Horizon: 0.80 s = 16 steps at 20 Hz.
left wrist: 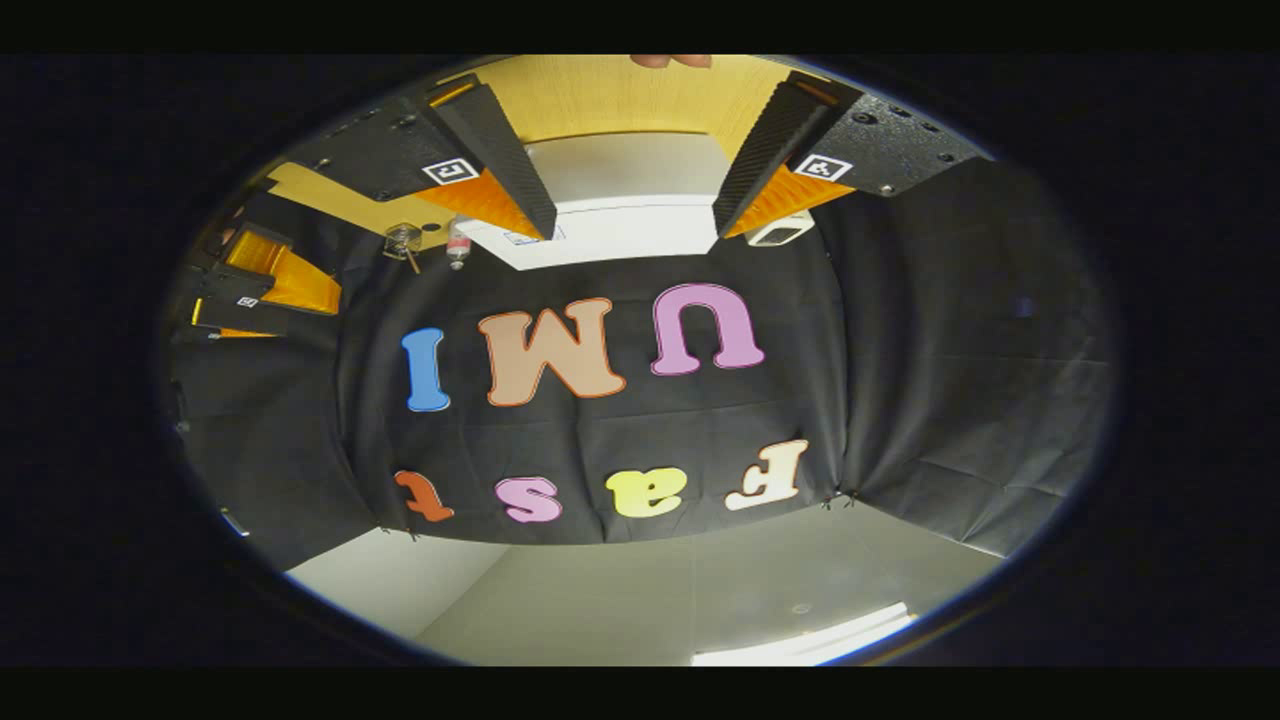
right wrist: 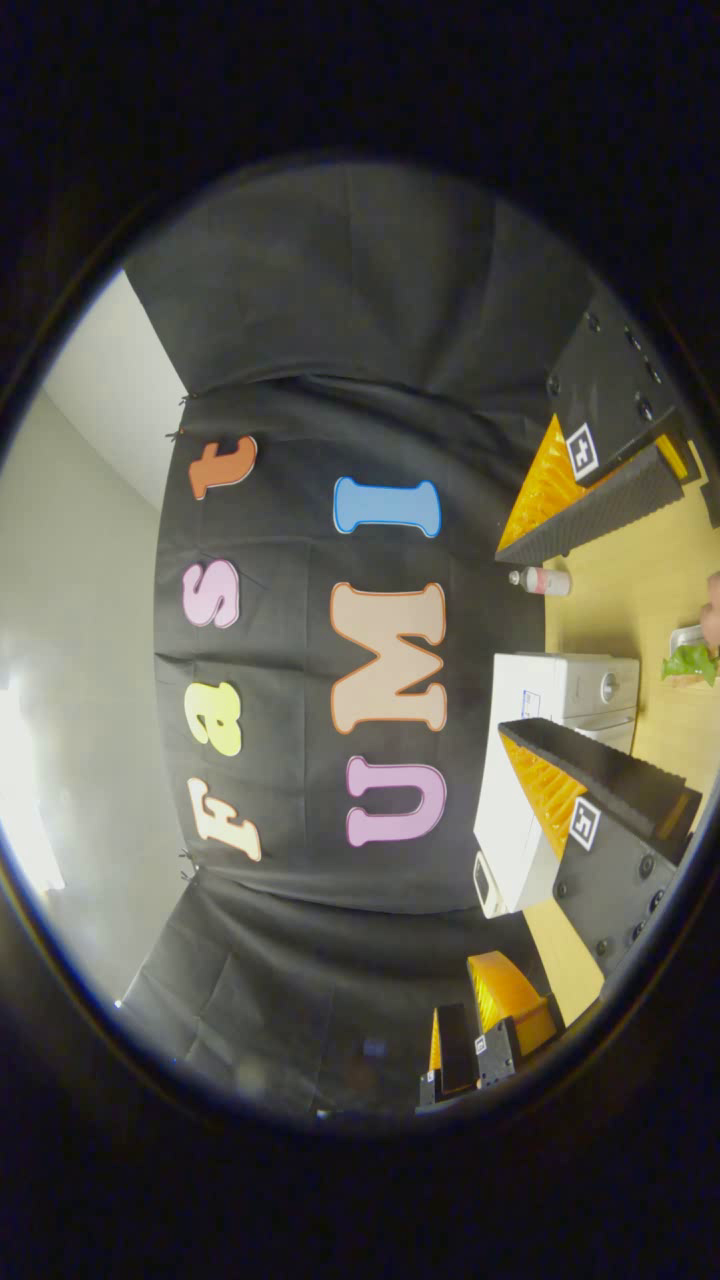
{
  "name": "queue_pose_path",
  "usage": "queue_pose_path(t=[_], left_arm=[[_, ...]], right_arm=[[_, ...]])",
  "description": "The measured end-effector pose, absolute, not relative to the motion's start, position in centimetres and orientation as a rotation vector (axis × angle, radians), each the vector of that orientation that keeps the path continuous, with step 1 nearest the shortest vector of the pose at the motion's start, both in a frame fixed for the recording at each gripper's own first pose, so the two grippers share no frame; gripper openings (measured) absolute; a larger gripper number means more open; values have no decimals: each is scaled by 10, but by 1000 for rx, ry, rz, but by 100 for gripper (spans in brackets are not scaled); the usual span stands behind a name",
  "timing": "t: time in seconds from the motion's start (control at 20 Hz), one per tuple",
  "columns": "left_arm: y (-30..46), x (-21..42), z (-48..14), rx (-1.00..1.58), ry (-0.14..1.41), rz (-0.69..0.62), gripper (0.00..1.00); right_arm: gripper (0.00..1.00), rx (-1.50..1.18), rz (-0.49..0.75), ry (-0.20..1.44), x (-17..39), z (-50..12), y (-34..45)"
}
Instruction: Open the microwave oven with the left hand, put the food in, and close the microwave oven.
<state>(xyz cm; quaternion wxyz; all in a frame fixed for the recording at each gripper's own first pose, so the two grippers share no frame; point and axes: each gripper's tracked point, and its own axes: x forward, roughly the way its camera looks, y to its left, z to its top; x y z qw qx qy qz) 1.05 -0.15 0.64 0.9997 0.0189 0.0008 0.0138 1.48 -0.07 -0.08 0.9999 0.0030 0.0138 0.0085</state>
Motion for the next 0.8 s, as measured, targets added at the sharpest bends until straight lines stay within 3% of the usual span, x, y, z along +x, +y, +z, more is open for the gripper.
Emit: queue_pose_path(t=[0.8], left_arm=[[-8, 27, -8, 17, 17, 42, 98]], right_arm=[[98, 13, -3, 30, 23, -7, -11]])
